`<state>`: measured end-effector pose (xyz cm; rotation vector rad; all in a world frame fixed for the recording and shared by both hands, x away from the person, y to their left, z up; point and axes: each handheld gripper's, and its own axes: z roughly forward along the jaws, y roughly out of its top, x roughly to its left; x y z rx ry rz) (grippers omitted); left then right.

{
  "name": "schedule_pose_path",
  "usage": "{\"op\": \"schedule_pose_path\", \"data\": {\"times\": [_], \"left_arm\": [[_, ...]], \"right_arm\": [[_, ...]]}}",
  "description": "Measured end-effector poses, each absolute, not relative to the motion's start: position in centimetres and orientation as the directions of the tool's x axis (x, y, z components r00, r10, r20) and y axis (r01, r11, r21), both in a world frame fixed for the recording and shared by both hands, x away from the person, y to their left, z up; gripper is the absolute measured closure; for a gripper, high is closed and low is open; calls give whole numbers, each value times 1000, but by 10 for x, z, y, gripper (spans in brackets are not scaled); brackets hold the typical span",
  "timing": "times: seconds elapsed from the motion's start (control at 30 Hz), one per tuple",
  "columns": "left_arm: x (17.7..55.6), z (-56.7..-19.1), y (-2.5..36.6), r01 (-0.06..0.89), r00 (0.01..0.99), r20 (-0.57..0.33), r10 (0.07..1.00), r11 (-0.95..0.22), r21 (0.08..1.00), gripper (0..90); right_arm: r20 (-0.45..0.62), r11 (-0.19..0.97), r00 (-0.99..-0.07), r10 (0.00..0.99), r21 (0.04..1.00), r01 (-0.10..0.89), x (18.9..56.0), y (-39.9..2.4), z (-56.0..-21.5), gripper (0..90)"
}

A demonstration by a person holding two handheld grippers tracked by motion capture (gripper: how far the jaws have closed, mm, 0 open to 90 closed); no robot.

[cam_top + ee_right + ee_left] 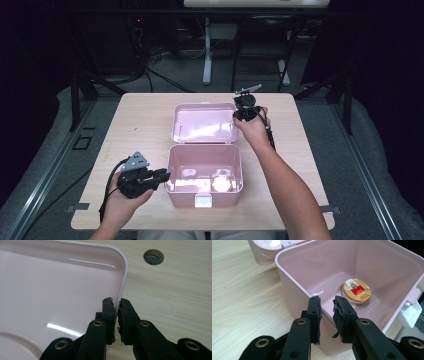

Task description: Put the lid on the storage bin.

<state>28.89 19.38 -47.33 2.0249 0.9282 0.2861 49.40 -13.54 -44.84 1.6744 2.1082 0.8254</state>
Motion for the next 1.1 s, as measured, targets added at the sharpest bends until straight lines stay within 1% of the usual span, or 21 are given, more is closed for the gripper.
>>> {"op": "schedule_pose_path", "data": {"times": [0.5, 1.1], "left_arm": [[289, -474, 194, 511, 688, -144, 712, -333, 793, 749], [289, -474, 192, 510, 682, -135, 718, -336, 792, 753]], "right_arm": [[105, 125, -265, 958, 681, 721, 478, -138, -429, 849], [105, 119, -302, 947, 761, 637, 448, -147, -409, 859]]}}
